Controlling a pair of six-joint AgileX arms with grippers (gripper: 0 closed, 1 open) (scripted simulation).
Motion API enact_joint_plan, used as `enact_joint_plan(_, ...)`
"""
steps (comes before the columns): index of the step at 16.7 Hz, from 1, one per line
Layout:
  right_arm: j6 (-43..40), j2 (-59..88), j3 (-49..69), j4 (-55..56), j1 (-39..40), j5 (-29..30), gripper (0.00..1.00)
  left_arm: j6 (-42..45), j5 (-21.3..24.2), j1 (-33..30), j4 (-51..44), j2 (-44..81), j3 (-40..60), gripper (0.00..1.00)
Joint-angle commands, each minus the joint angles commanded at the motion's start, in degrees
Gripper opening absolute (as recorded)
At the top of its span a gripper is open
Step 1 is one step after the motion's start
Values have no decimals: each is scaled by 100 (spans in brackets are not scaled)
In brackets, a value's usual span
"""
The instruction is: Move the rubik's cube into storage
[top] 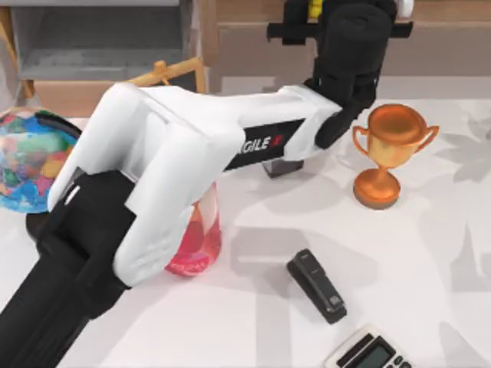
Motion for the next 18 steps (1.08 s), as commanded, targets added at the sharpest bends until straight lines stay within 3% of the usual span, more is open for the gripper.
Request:
enact_joint_plan(9,0,0,0,0,0,0,100,8,-24,-23,-21,-78,-26,0)
enact_joint_plan(18,0,0,0,0,0,0,100,29,-141,-223,-128,-566,-651,0)
